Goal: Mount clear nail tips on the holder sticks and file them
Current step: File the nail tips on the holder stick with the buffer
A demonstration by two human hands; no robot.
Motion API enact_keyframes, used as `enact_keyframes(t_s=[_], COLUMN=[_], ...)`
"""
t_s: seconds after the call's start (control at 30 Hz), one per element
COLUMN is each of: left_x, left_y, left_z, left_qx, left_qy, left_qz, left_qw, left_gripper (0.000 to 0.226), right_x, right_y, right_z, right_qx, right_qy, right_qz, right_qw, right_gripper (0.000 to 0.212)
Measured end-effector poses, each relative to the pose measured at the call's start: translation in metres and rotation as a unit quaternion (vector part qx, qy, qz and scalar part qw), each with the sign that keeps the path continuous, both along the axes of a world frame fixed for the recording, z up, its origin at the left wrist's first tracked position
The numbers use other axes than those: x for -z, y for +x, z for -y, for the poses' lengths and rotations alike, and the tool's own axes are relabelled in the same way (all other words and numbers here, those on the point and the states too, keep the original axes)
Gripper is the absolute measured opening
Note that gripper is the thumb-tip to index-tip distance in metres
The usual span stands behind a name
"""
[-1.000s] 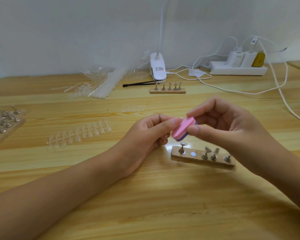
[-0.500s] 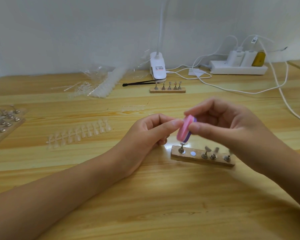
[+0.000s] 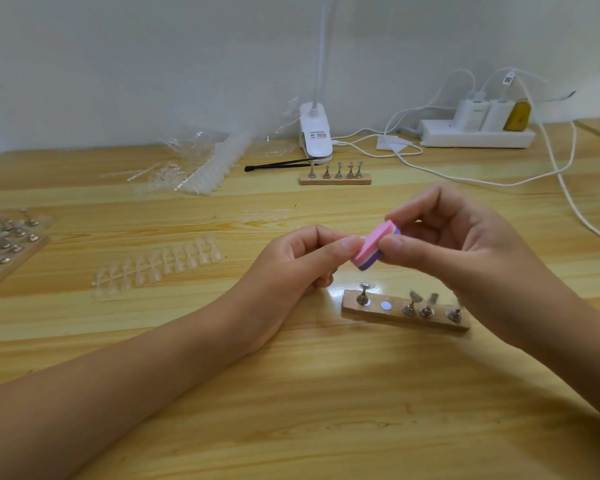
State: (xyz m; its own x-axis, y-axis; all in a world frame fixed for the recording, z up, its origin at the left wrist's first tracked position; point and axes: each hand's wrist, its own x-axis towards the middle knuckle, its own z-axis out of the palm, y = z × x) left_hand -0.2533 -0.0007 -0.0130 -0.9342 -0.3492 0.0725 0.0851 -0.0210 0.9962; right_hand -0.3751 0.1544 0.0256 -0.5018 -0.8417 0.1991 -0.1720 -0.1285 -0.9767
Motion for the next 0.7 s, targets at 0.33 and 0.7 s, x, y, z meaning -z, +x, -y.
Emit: enact_keyframes(t_s=[0.33, 0.7], left_x=[0.001, -0.001], left_y=[-0.001, 0.001], left_z=[-0.001, -0.004], left_qx=[-0.002, 0.010], left_qy=[-0.001, -0.003], left_qz=[-0.002, 0.010], left_qw=[1.000, 1.000], left_gripper=[0.017, 0.009], right_x=[0.003, -0.013], right_y=[0.003, -0.028], right_z=[0.001, -0.008], right_qx=[-0.028, 0.028], right_qy=[0.020, -0.074], right_qz=[-0.018, 0.043], right_qw=[0.999, 0.996], right_gripper=[0.038, 0.019])
